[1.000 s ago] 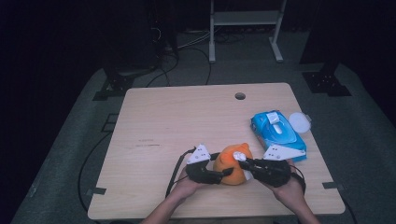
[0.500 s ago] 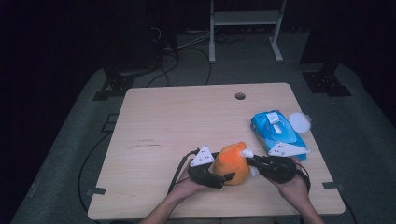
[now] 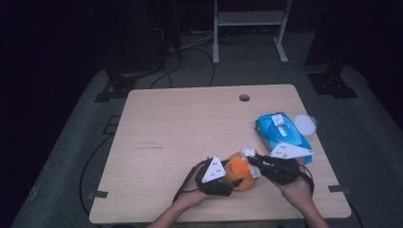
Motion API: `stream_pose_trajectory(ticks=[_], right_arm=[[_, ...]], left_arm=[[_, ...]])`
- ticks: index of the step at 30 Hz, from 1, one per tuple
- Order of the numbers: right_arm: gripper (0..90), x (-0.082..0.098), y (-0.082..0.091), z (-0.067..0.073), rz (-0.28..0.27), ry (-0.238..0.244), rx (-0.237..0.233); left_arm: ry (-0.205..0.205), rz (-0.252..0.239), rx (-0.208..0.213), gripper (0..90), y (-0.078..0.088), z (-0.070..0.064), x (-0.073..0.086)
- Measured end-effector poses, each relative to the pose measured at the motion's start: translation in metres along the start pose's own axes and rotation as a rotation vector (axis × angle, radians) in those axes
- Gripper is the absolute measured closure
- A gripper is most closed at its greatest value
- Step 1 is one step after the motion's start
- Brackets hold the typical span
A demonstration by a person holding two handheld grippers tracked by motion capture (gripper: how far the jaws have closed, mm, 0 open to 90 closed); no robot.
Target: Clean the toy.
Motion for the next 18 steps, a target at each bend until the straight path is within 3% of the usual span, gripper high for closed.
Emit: stream_pose_trajectory(ticks=[1,2,3,4,7,8,9,10,11,12,15,16,17,18], right_arm=[[80.1,0.0,0.0,0.0,0.0,0.0,0.0],[80.1,0.011,0.002,-0.019,0.023,-0.042,0.034],[80.1,0.011,0.002,-0.019,0.023,-0.042,0.034],[80.1,0.019,0.003,-0.026,0.028,-0.089,0.023],[80.1,0.018,0.003,-0.022,0.026,-0.083,0.011],[80.1,0.011,0.002,-0.009,0.014,-0.059,-0.018],[80.1,0.011,0.002,-0.009,0.014,-0.059,-0.018],[79.9,0.002,0.001,0.008,-0.01,-0.04,-0.067],[79.9,0.002,0.001,0.008,-0.01,-0.04,-0.067],[79.9,-0.008,0.002,0.019,-0.037,-0.018,-0.089],[79.9,-0.017,0.002,0.025,-0.066,-0.033,-0.127],[79.8,-0.021,-0.001,0.027,-0.074,-0.047,-0.148],[79.8,-0.021,-0.001,0.027,-0.074,-0.047,-0.148],[79.7,-0.025,-0.009,0.024,-0.073,-0.047,-0.141]], left_arm=[[0.0,0.0,0.0,26.1,0.0,0.0,0.0],[0.056,-0.01,0.012,21.5,-0.001,0.004,0.0],[0.056,-0.01,0.012,18.1,-0.001,0.004,0.0],[0.094,-0.012,0.028,15.2,-0.003,0.006,0.001],[0.086,-0.012,0.026,16.7,-0.004,0.006,0.001],[0.061,-0.011,0.016,23.2,-0.001,0.006,0.0],[0.061,-0.011,0.016,26.3,-0.001,0.006,0.0],[0.027,-0.013,-0.002,30.2,0.008,0.012,-0.009],[0.027,-0.013,-0.002,31.8,0.008,0.012,-0.009],[-0.011,-0.026,-0.031,33.0,0.018,0.019,-0.017],[-0.04,-0.029,-0.065,34.4,0.029,0.027,-0.023],[-0.094,0.002,-0.118,34.4,0.038,0.035,-0.024],[-0.094,0.002,-0.118,34.5,0.038,0.035,-0.024],[-0.116,0.022,-0.149,34.5,0.039,0.04,-0.021]])
Point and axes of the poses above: each handheld gripper's, and its own axes: y roughly backward along the jaws, x roughly out of its underside, z roughly to its left, the point moved 10 cm from there along -y, roughly forward along the jaws, and after that the axes turned 2 degrees about -z, right-handed, at the moved point
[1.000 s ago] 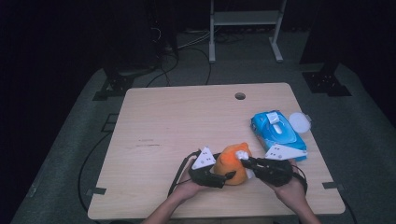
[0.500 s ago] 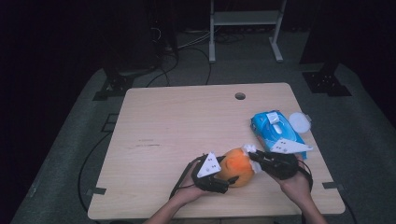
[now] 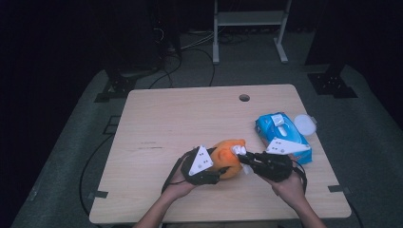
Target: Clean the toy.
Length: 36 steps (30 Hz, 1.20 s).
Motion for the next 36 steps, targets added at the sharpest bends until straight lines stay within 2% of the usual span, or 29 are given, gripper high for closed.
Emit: stream_pose_trajectory(ticks=[1,2,3,4,5,6,7,8,9,10,11,12,13,14,15,16,19,20,21,23,24,25,26,27,28,30,33,34,36], right_arm=[[79.7,0.0,0.0,0.0,0.0,0.0,0.0],[79.7,-0.001,-0.003,-0.002,0.001,-0.007,0.0],[79.8,-0.004,-0.014,-0.006,0.003,-0.034,-0.003],[79.8,-0.003,-0.017,-0.007,0.013,-0.034,-0.002],[79.8,-0.002,-0.02,-0.009,0.024,-0.028,0.003],[79.8,-0.001,-0.024,-0.01,0.03,-0.028,0.009],[79.8,-0.001,-0.024,-0.01,0.03,-0.028,0.009],[79.7,0.003,-0.028,-0.013,0.047,-0.03,0.008],[79.7,0.003,-0.028,-0.013,0.047,-0.03,0.008],[79.5,0.013,-0.029,-0.015,0.079,-0.031,0.001],[79.5,0.013,-0.029,-0.015,0.079,-0.031,0.001],[79.3,0.022,-0.027,-0.014,0.105,-0.024,-0.009],[79.3,0.022,-0.027,-0.014,0.105,-0.024,-0.009],[79.3,0.029,-0.021,-0.015,0.121,-0.002,-0.004],[79.3,0.031,-0.019,-0.015,0.121,-0.002,-0.007],[79.3,0.035,-0.016,-0.016,0.129,-0.002,-0.004],[79.0,0.043,-0.01,-0.02,0.144,-0.019,-0.009],[78.8,0.045,-0.008,-0.02,0.151,-0.011,-0.014],[78.8,0.045,-0.008,-0.02,0.151,-0.011,-0.014],[78.5,0.047,-0.004,-0.02,0.162,0.006,-0.003],[78.4,0.045,0.0,-0.022,0.147,0.0,0.01],[78.4,0.045,0.0,-0.022,0.147,0.0,0.01],[78.3,0.043,0.0,-0.025,0.134,-0.013,0.019],[78.3,0.045,0.0,-0.026,0.14,-0.02,0.017],[78.3,0.045,0.0,-0.026,0.14,-0.02,0.017],[78.3,0.055,-0.005,-0.021,0.177,-0.016,-0.013],[78.3,0.058,-0.004,-0.017,0.187,-0.002,-0.029],[78.3,0.059,-0.003,-0.016,0.189,-0.004,-0.041],[78.2,0.062,-0.001,-0.01,0.197,0.002,-0.078]], left_arm=[[0.0,0.0,0.0,34.4,0.0,0.0,0.0],[-0.007,0.028,-0.028,34.4,-0.002,0.004,0.007],[-0.02,0.048,-0.04,33.8,-0.004,0.005,0.011],[-0.041,0.091,-0.046,33.1,-0.008,0.003,0.02],[-0.041,0.091,-0.046,31.9,-0.008,0.003,0.02],[-0.061,0.109,-0.015,29.8,-0.013,-0.006,0.027],[-0.061,0.109,-0.015,28.2,-0.013,-0.006,0.027],[-0.089,0.11,0.009,26.2,-0.015,-0.013,0.025],[-0.089,0.11,0.009,24.6,-0.015,-0.013,0.025],[-0.057,0.101,0.084,22.6,-0.013,-0.019,0.023],[-0.057,0.101,0.084,21.6,-0.013,-0.019,0.023],[0.057,0.04,0.214,21.2,-0.005,-0.021,0.017],[0.057,0.04,0.214,22.2,-0.005,-0.021,0.017],[0.129,-0.012,0.258,24.7,0.003,-0.013,0.01],[0.129,-0.012,0.258,25.0,0.003,-0.013,0.01],[0.152,-0.017,0.215,25.0,0.005,-0.002,0.01],[0.173,0.003,0.196,25.2,0.001,0.0,0.015],[0.179,0.022,0.21,25.2,-0.005,-0.005,0.02],[0.179,0.022,0.21,25.3,-0.005,-0.005,0.02],[0.152,0.031,0.218,25.5,-0.007,-0.012,0.02],[0.135,0.044,0.279,25.5,-0.005,-0.02,0.021],[0.135,0.044,0.279,25.4,-0.005,-0.02,0.021],[0.098,0.065,0.335,25.4,-0.001,-0.029,0.023],[0.098,0.065,0.335,25.2,-0.001,-0.029,0.023],[0.078,0.071,0.353,25.2,0.001,-0.032,0.024],[0.067,0.068,0.376,21.8,0.006,-0.031,0.019],[0.055,0.047,0.359,17.3,0.007,-0.026,0.012],[0.048,0.044,0.338,17.3,0.006,-0.022,0.009],[0.051,0.02,0.33,15.2,0.003,-0.017,0.003]])
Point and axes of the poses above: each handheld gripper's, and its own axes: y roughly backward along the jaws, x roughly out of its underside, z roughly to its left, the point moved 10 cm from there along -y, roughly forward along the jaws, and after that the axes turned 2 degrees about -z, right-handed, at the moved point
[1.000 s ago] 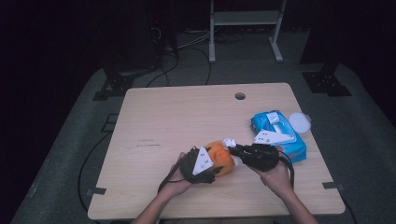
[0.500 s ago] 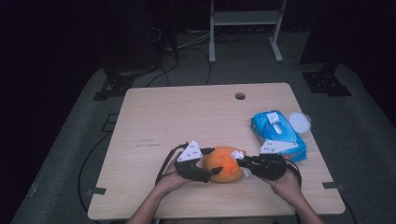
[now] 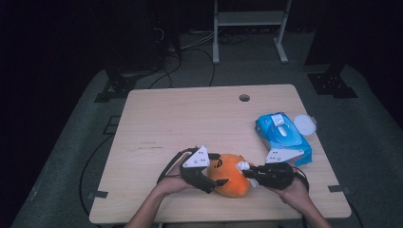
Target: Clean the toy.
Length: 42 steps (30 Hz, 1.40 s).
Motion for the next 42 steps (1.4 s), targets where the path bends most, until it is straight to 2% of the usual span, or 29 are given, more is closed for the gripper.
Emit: stream_pose_trajectory(ticks=[2,3,4,5,6,9,11,12,13,14,15,16,17,18,19,20,21,22,26,30,35,38,39,40,41,42], right_arm=[[77.9,0.004,0.001,0.005,0.01,0.01,-0.029],[77.7,0.005,0.003,0.008,0.014,0.018,-0.052],[77.6,0.006,0.006,0.01,0.013,0.012,-0.07],[77.5,0.006,0.008,0.01,0.009,0.009,-0.076],[77.5,0.006,0.01,0.009,0.005,0.004,-0.084],[77.4,0.007,0.016,0.007,-0.006,-0.006,-0.086],[77.1,0.009,0.022,0.003,-0.012,-0.015,-0.078],[76.9,0.014,0.029,-0.003,-0.01,-0.025,-0.06],[76.9,0.014,0.029,-0.003,-0.01,-0.025,-0.06],[76.7,0.02,0.037,-0.009,-0.011,-0.04,-0.04],[76.7,0.02,0.037,-0.009,-0.011,-0.04,-0.04],[76.3,0.022,0.04,-0.012,-0.011,-0.046,-0.031],[75.6,0.026,0.043,-0.017,-0.005,-0.051,-0.008],[75.1,0.033,0.046,-0.028,0.015,-0.051,0.045],[75.1,0.033,0.046,-0.028,0.015,-0.051,0.045],[73.7,0.04,0.047,-0.037,0.041,-0.049,0.089],[72.4,0.042,0.047,-0.04,0.051,-0.044,0.108],[69.7,0.046,0.047,-0.046,0.066,-0.049,0.127],[62.5,0.055,0.048,-0.057,0.084,-0.069,0.158],[54.3,0.057,0.05,-0.058,0.065,-0.088,0.15],[51.4,0.051,0.054,-0.058,0.027,-0.087,0.147],[49.7,0.049,0.057,-0.059,0.005,-0.103,0.139],[49.7,0.049,0.057,-0.059,0.005,-0.103,0.139],[49.2,0.049,0.057,-0.06,-0.003,-0.111,0.131],[49.2,0.048,0.056,-0.06,-0.003,-0.112,0.128],[49.1,0.048,0.055,-0.06,-0.002,-0.112,0.127]], left_arm=[[0.006,-0.005,0.013,14.5,-0.006,0.005,-0.004],[0.007,0.004,0.027,13.0,-0.011,0.005,-0.005],[-0.005,0.038,0.049,12.2,-0.019,0.005,-0.004],[-0.005,0.038,0.049,11.6,-0.019,0.005,-0.004],[-0.008,0.072,0.078,11.0,-0.028,0.002,-0.002],[0.002,0.101,0.095,10.0,-0.036,0.0,0.001],[0.03,0.124,0.065,10.1,-0.044,0.001,0.008],[0.034,0.101,0.066,10.8,-0.045,-0.002,0.011],[0.034,0.101,0.066,12.9,-0.045,-0.002,0.011],[0.028,0.095,0.058,16.1,-0.045,-0.005,0.015],[0.028,0.095,0.058,21.4,-0.045,-0.005,0.015],[0.038,0.094,0.051,21.4,-0.046,-0.006,0.018],[0.057,0.102,0.034,25.9,-0.045,-0.004,0.019],[0.072,0.097,0.016,32.6,-0.044,-0.003,0.018],[0.072,0.097,0.016,34.8,-0.044,-0.003,0.018],[0.063,0.09,-0.012,37.1,-0.042,-0.002,0.017],[0.063,0.09,-0.012,38.1,-0.042,-0.002,0.017],[0.05,0.076,-0.044,39.3,-0.041,-0.002,0.014],[0.052,0.06,-0.059,41.4,-0.038,-0.002,0.009],[0.066,0.048,-0.07,42.4,-0.034,0.0,0.005],[0.071,0.041,-0.098,43.0,-0.029,0.007,0.002],[0.083,0.043,-0.13,43.1,-0.023,0.018,0.001],[0.083,0.043,-0.13,43.2,-0.023,0.018,0.001],[0.087,0.037,-0.156,43.1,-0.018,0.028,0.0],[0.087,0.037,-0.156,43.1,-0.018,0.028,0.0],[0.093,0.033,-0.18,43.1,-0.012,0.037,-0.003]])
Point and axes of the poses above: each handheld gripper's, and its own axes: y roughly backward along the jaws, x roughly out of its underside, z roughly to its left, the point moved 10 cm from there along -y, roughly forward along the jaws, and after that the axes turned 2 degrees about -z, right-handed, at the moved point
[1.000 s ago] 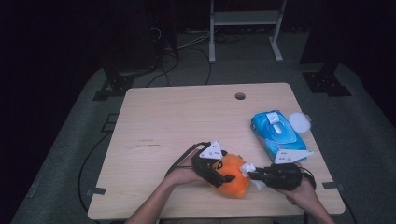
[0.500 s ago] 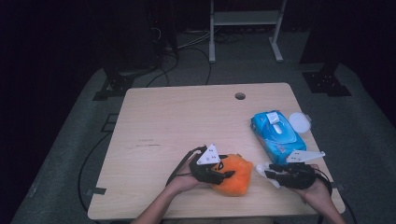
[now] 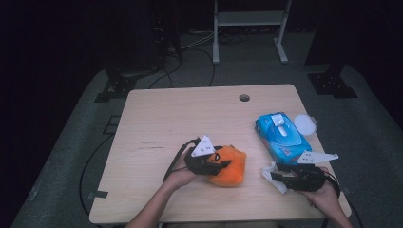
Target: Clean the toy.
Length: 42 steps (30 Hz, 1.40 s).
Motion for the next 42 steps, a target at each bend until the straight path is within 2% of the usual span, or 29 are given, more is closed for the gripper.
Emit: stream_pose_trajectory(ticks=[4,5,6,7,8,9,10,11,12,13,14,17,21,24,32,42], right_arm=[[47.7,-0.002,-0.003,0.004,0.001,0.012,-0.011],[47.2,-0.003,-0.003,0.005,0.0,0.014,-0.014],[46.8,-0.004,-0.003,0.007,-0.004,0.013,-0.019],[46.8,-0.004,-0.003,0.007,-0.004,0.013,-0.019],[46.1,-0.006,-0.004,0.008,-0.007,0.011,-0.027],[46.1,-0.006,-0.004,0.008,-0.007,0.011,-0.027],[45.8,-0.006,-0.007,0.008,-0.003,0.012,-0.025],[45.8,-0.006,-0.007,0.008,-0.003,0.012,-0.025],[44.9,-0.006,-0.01,0.008,0.01,0.011,-0.019],[44.9,-0.006,-0.01,0.008,0.01,0.011,-0.019],[44.4,-0.008,-0.012,0.01,0.012,0.02,-0.02],[43.9,-0.01,-0.013,0.01,0.007,0.022,-0.02],[43.0,-0.012,-0.013,0.01,0.004,0.018,-0.015],[42.3,-0.014,-0.011,0.009,-0.01,0.013,-0.009],[41.5,-0.016,-0.01,0.005,-0.023,0.005,-0.001],[40.2,-0.016,-0.01,0.003,-0.028,-0.006,0.0]], left_arm=[[0.018,-0.004,-0.077,43.1,0.008,0.03,-0.006],[0.018,-0.004,-0.077,43.1,0.008,0.03,-0.006],[0.039,-0.009,-0.122,43.1,0.007,0.044,-0.006],[0.039,-0.009,-0.122,43.0,0.007,0.044,-0.006],[0.066,-0.003,-0.146,42.6,0.004,0.055,-0.001],[0.066,-0.003,-0.146,41.8,0.004,0.055,-0.001],[0.086,0.041,-0.149,39.3,-0.006,0.061,0.012],[0.086,0.041,-0.149,36.1,-0.006,0.061,0.012],[0.113,0.036,-0.14,33.0,-0.009,0.061,0.017],[0.113,0.036,-0.14,30.6,-0.009,0.061,0.017],[0.135,0.022,-0.139,26.9,-0.004,0.062,0.014],[0.126,0.012,-0.135,22.9,0.0,0.061,0.01],[0.122,0.026,-0.138,18.4,0.006,0.059,0.009],[0.12,0.021,-0.154,13.7,0.013,0.059,0.009],[0.152,0.002,-0.168,10.7,0.031,0.063,0.012],[0.171,-0.012,-0.17,9.7,0.045,0.06,0.022]])
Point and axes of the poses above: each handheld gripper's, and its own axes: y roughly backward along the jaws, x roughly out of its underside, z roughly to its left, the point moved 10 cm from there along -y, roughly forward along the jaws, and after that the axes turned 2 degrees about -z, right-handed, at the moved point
